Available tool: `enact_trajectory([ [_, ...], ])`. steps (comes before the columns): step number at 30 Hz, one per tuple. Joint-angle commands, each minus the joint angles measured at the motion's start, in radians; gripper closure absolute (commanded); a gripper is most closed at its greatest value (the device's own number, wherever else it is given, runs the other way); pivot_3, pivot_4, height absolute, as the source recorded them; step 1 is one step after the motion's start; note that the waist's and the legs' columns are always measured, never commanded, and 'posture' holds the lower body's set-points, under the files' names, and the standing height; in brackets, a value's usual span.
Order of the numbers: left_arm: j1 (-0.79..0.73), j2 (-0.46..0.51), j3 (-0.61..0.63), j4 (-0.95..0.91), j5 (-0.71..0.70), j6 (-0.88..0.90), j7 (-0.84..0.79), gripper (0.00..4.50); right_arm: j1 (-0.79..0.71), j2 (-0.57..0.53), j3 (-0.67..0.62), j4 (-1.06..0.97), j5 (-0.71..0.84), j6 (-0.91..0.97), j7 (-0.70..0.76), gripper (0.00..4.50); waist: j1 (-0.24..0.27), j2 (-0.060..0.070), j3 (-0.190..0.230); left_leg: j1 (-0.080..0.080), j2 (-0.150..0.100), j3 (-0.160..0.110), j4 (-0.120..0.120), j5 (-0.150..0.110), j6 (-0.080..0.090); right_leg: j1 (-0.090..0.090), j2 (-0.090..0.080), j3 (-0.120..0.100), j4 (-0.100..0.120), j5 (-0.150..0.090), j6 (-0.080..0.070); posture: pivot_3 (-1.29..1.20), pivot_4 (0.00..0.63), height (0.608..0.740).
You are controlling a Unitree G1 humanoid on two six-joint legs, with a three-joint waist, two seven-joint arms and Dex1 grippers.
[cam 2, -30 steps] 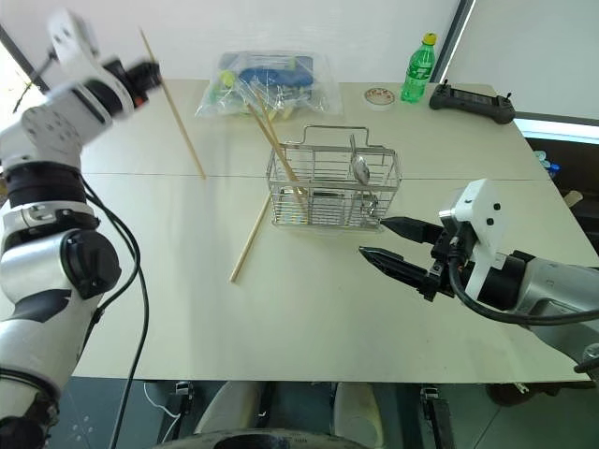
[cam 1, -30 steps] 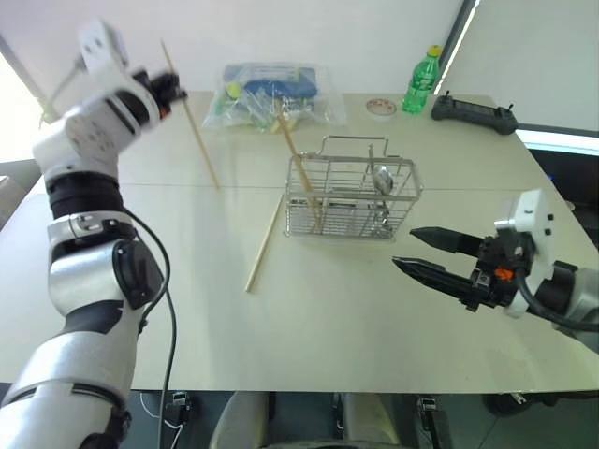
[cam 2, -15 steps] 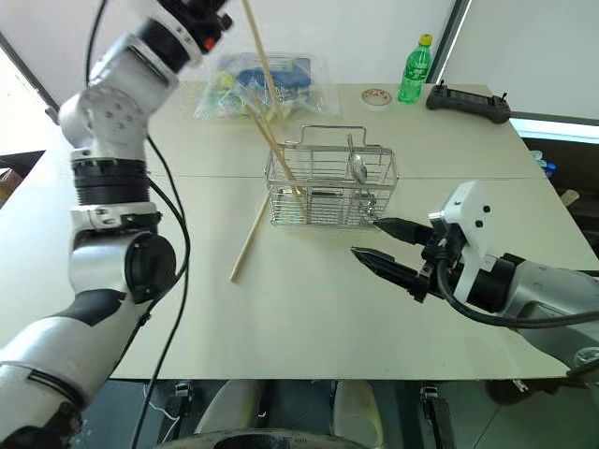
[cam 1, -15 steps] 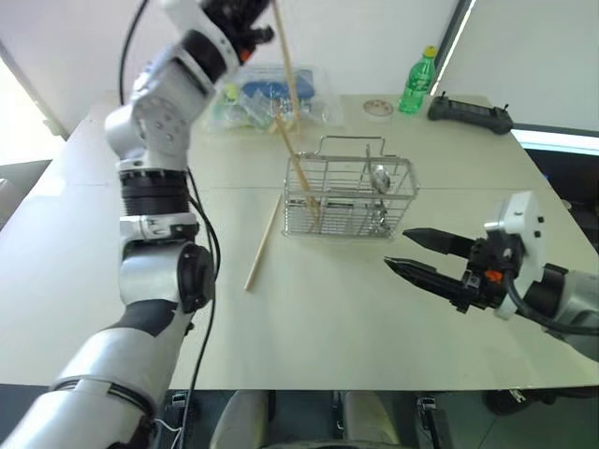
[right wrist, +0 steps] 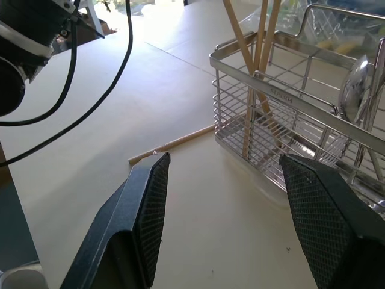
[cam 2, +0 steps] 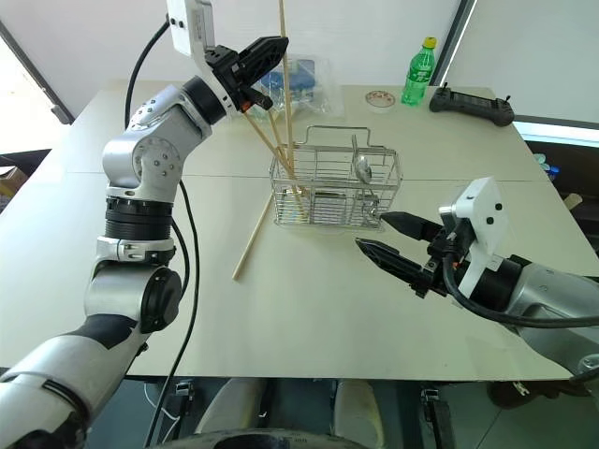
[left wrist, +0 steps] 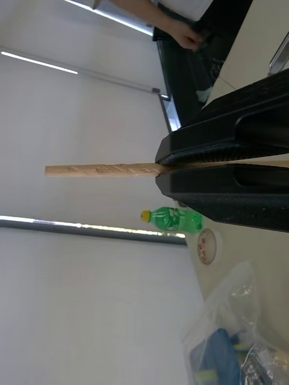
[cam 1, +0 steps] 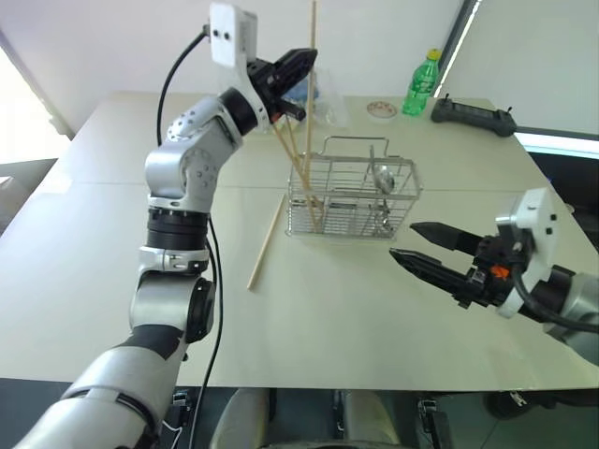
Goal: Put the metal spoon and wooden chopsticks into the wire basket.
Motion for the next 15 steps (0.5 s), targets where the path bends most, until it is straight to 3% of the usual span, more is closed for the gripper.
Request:
enact_trajectory([
  [1, 0.011, -0.020, -0.014, -0.072, -0.031, 0.023, -0.006, 4.45, -0.007, -0.005, -0.018, -0.009, 0.009, -0.025, -0.003, 1.52, 0.001, 0.000, 0.000, 0.000, 0.000, 0.000, 0.000, 0.000, 0.000, 0.000, 0.000, 0.000, 0.000, 0.000, 0.000, 0.00, 0.150, 0.721],
  [2, 0.016, -0.022, -0.016, -0.085, -0.034, 0.026, -0.009, 4.45, -0.008, -0.006, -0.016, -0.006, 0.007, -0.026, -0.001, 1.52, 0.001, 0.000, 0.000, 0.000, 0.000, 0.000, 0.000, 0.000, 0.000, 0.000, 0.000, 0.000, 0.000, 0.000, 0.000, 0.00, 0.150, 0.721],
  [3, 0.019, -0.023, -0.017, -0.093, -0.038, 0.031, -0.012, 3.78, -0.013, -0.008, -0.012, -0.002, 0.006, -0.026, -0.001, 1.52, 0.001, 0.000, 0.000, 0.000, 0.000, 0.000, 0.000, 0.000, 0.000, 0.000, 0.000, 0.000, 0.000, 0.000, 0.000, 0.00, 0.150, 0.721],
  [6, 0.026, -0.024, -0.018, -0.104, -0.042, 0.045, -0.012, 2.49, -0.030, -0.010, -0.011, 0.011, 0.016, -0.028, -0.007, 1.52, -0.002, 0.000, 0.000, 0.000, 0.000, 0.000, 0.000, 0.000, 0.000, 0.000, 0.000, 0.000, 0.000, 0.000, 0.000, 0.00, 0.150, 0.721],
  [10, 0.027, -0.018, -0.017, -0.108, -0.039, 0.050, -0.019, 0.33, -0.037, -0.010, -0.011, 0.015, 0.017, -0.026, -0.008, 1.52, -0.002, 0.000, 0.000, 0.000, 0.000, 0.000, 0.000, 0.000, 0.000, 0.000, 0.000, 0.000, 0.000, -0.001, -0.002, 0.00, 0.150, 0.721],
  [11, 0.026, -0.017, -0.016, -0.108, -0.039, 0.052, -0.019, 0.03, -0.037, -0.010, -0.011, 0.016, 0.016, -0.026, -0.006, 1.52, -0.002, 0.000, 0.000, 0.000, 0.000, 0.000, 0.000, 0.000, 0.000, 0.000, 0.000, 0.000, 0.000, -0.001, -0.002, 0.00, 0.150, 0.721],
  [15, 0.018, -0.005, -0.007, -0.101, -0.033, 0.050, -0.016, 0.03, -0.038, -0.009, -0.008, 0.020, 0.008, -0.028, -0.003, 1.52, -0.001, 0.000, 0.000, 0.000, 0.000, 0.000, 0.000, 0.000, 0.000, 0.000, 0.000, 0.000, 0.000, -0.001, -0.002, 0.00, 0.150, 0.721],
])
